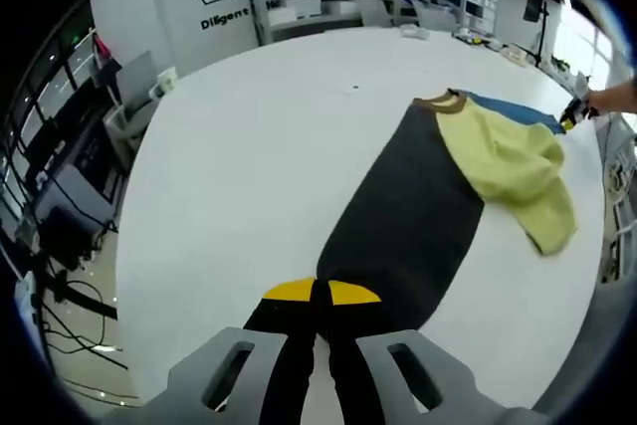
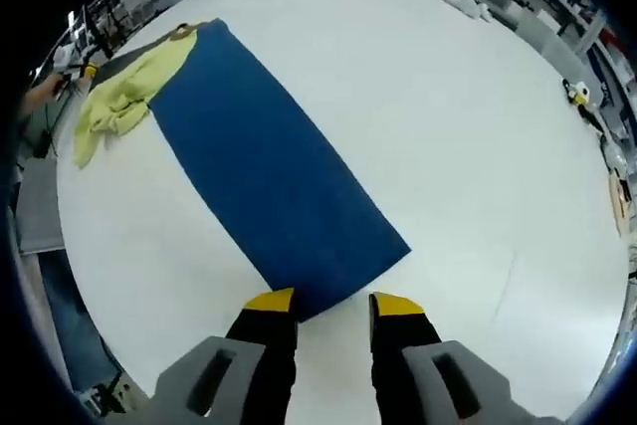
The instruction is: Fold the garment on the visible template until the final outline fits inside the template.
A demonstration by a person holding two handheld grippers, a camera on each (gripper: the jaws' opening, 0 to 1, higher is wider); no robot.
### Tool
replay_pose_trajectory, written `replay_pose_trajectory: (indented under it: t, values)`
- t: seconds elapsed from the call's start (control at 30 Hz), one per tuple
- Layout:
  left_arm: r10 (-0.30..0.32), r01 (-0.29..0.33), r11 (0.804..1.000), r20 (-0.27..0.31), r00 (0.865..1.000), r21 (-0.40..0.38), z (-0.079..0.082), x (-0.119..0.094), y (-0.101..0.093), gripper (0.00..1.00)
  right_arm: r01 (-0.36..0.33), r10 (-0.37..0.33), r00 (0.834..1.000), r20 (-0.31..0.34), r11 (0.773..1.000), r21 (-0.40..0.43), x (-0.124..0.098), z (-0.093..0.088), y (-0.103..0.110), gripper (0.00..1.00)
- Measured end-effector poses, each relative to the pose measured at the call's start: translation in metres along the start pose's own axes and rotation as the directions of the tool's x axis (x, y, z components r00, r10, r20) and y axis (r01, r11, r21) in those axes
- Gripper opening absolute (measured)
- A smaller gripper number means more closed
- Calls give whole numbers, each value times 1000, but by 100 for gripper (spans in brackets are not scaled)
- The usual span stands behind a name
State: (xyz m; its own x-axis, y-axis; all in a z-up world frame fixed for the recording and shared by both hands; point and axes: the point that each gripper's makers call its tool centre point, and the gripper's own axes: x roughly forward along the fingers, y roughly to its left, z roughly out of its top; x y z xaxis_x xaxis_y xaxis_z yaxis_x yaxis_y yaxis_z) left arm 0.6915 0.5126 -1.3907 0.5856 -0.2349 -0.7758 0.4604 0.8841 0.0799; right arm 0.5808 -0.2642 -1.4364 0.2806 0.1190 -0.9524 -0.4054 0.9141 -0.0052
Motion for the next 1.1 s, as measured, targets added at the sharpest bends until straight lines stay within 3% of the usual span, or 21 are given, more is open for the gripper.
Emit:
replay_pose_trajectory:
  t: [0.07, 0.1, 0.17, 0.23, 0.3, 0.4, 0.53, 0.6, 0.67, 0.7, 0.73, 0.9, 1.1]
  values:
    - [0, 0, 1000, 2, 1000, 0, 1, -1, 0, 2, 7, -7, 1000, 24, 1000, 20, -2, 5, 0, 21]
    - [0, 0, 1000, 4, 1000, -1, 1, -1, 0, 2, -11, 6, 997, 74, 998, 68, -4, 16, 3, 20]
    - [0, 0, 1000, 5, 1000, 0, 1, -1, -1, 2, 0, -10, 993, 119, 996, 86, -6, 28, 3, 20]
    - [-1, 1, 1000, 3, 1000, 0, 1, -1, -2, 2, -12, -2, 989, 147, 996, 93, -5, 37, 8, 18]
    - [-1, 1, 1000, 4, 1000, -2, 0, -1, -2, 2, -7, -3, 982, 190, 999, 49, -3, 49, 13, 18]
    - [-2, 2, 1000, 3, 1000, -5, -1, -2, -1, 2, -11, 9, 991, 130, 1000, 17, 8, 44, 23, 18]
    - [-6, 6, 999, 18, 1000, -43, 0, -5, 4, 2, -24, 26, 992, 124, 1000, -19, 11, 43, 37, 18]
    - [-7, 8, 998, 21, 1000, -55, 0, -5, 6, 2, -13, 15, 997, 77, 1000, -18, 15, 32, 36, 17]
    - [-8, 10, 997, 34, 999, -73, 3, -8, 7, 2, -1, 4, 995, 96, 999, -33, 14, 33, 33, 16]
    - [-7, 10, 997, 41, 999, -78, 5, -10, 8, 2, 4, -5, 995, 99, 1000, 12, 14, 33, 33, 15]
    - [-9, 13, 996, 47, 999, -83, 7, -11, 7, 2, 8, -8, 995, 95, 1000, 3, 14, 32, 32, 15]
    - [-49, 51, 998, 58, 997, -28, 16, -13, -15, 2, 27, -26, 997, 76, 1000, -6, 12, 31, 33, 17]
    - [-152, 154, 988, 113, 982, -12, 30, -11, -69, 2, 33, -34, 997, 73, 999, 6, 11, 28, 38, 17]
